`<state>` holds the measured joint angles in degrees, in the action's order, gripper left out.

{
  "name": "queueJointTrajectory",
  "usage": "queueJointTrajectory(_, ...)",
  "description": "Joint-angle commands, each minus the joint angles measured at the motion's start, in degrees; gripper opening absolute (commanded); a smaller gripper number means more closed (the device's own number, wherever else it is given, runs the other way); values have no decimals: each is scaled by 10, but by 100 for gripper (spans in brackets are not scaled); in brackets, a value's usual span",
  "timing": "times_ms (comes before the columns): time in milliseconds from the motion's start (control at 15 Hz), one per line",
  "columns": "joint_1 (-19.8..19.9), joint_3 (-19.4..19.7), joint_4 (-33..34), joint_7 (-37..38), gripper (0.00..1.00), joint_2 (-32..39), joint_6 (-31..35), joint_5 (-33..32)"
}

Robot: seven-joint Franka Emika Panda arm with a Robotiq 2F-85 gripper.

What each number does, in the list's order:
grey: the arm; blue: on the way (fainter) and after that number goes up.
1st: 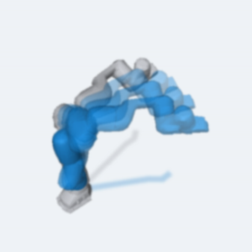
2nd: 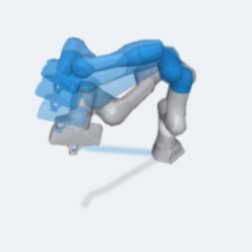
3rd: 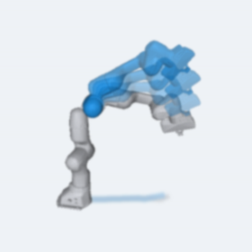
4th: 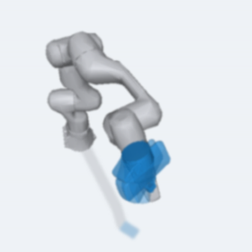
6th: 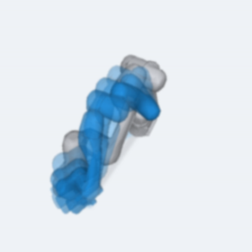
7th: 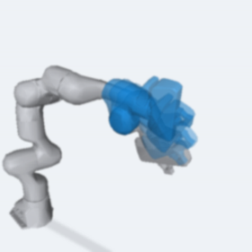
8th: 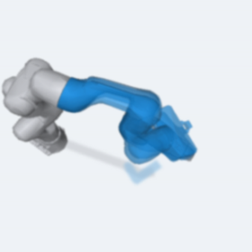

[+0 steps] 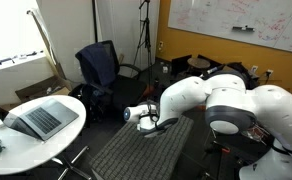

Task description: Pick the marker and put it in the cup

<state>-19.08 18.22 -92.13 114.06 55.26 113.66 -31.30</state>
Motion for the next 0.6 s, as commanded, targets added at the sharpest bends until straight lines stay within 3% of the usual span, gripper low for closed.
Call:
queueJointTrajectory(0, 12, -11, 42, 11, 5, 31, -10, -17)
queueJointTrajectory(533, 16, -9, 89, 0, 5, 75, -13, -16)
